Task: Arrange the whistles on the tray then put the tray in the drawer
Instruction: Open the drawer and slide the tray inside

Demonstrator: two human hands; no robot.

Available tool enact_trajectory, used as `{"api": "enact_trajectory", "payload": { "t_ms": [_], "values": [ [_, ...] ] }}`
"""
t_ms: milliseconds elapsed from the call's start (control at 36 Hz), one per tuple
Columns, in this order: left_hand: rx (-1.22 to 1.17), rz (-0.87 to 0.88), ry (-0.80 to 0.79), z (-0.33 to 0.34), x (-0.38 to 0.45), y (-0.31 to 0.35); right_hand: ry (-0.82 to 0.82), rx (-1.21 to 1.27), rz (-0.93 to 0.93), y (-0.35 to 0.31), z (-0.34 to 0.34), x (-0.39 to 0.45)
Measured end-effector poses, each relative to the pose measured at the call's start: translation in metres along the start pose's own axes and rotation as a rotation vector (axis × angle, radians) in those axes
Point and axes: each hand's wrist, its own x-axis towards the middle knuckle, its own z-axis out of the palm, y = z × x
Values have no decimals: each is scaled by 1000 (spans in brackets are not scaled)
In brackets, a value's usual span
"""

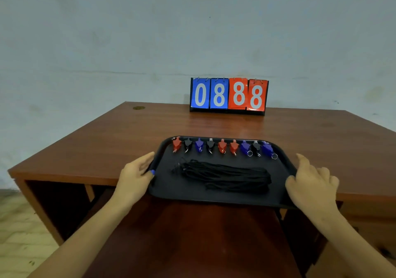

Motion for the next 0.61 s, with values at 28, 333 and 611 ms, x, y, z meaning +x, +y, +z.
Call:
{"api": "enact_trajectory", "payload": {
  "t_ms": [28,333,611],
  "values": [
    [-102,-50,36,-2,-9,-2,13,52,-17,1,-3,-8],
    [-590,-355,125,-58,-85,-5,-457,832,264,11,-34,-61],
    [-554,-514,50,-150,-147,5,-739,850,-43,-9,-57,-138]
  ]
}}
